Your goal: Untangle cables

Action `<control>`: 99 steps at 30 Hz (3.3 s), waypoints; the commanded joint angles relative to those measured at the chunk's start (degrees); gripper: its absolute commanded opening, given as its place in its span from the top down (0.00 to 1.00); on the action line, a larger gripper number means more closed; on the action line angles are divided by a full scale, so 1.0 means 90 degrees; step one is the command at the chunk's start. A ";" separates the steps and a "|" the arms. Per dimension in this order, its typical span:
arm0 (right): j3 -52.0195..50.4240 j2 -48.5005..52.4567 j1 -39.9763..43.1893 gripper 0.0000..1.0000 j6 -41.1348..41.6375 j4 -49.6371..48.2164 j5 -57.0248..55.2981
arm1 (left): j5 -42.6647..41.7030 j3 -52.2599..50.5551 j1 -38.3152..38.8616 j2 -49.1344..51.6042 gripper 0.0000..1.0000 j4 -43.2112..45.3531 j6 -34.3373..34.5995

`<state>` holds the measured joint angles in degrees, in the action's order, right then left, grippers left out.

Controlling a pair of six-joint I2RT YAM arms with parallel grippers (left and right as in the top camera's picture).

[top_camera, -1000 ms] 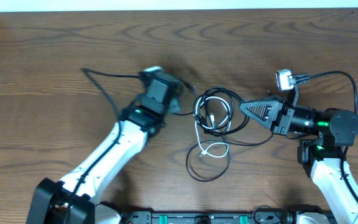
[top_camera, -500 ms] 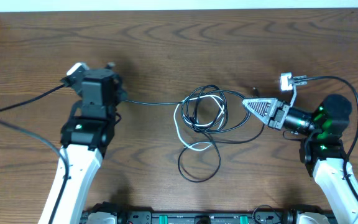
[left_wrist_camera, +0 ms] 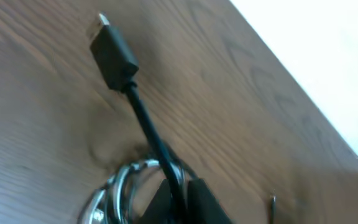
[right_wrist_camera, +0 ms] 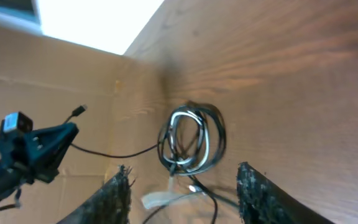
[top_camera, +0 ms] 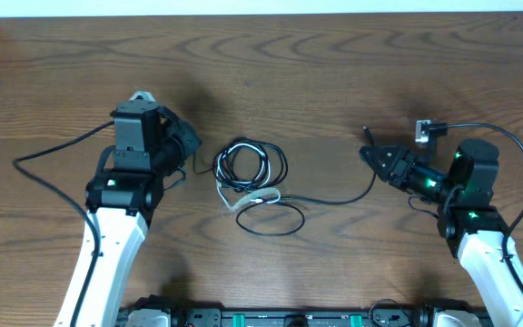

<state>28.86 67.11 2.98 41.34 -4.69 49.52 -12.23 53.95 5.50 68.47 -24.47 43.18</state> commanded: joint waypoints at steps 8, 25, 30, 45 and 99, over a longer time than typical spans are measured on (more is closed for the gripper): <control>0.0041 -0.0039 -0.0447 0.37 -0.0481 0.0440 -0.0464 | -0.1559 0.0085 0.0971 0.0806 0.21 -0.0126 -0.1906; 0.0041 -0.0039 -0.1052 0.32 -0.0454 0.0527 -0.0848 | 0.1649 0.0085 0.1513 0.2314 0.32 -0.0452 -0.1897; 0.0041 -0.0039 -0.1052 0.31 -0.0454 0.0551 -0.0845 | 0.1647 0.0085 0.1513 0.2824 0.37 -0.0165 -0.1987; 0.0041 -0.0039 -0.1054 0.30 -0.0452 0.0556 -0.0843 | 0.1576 0.0083 0.1513 0.3385 0.86 -0.0078 -0.1911; 0.0041 -0.0039 -0.3259 0.60 0.3660 -0.2174 -0.1634 | -0.1309 0.0282 0.2006 -0.0087 0.92 -0.0316 -0.3412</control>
<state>28.88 67.07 -26.11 66.39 -24.05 35.81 -22.28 55.66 22.37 67.92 -27.77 13.43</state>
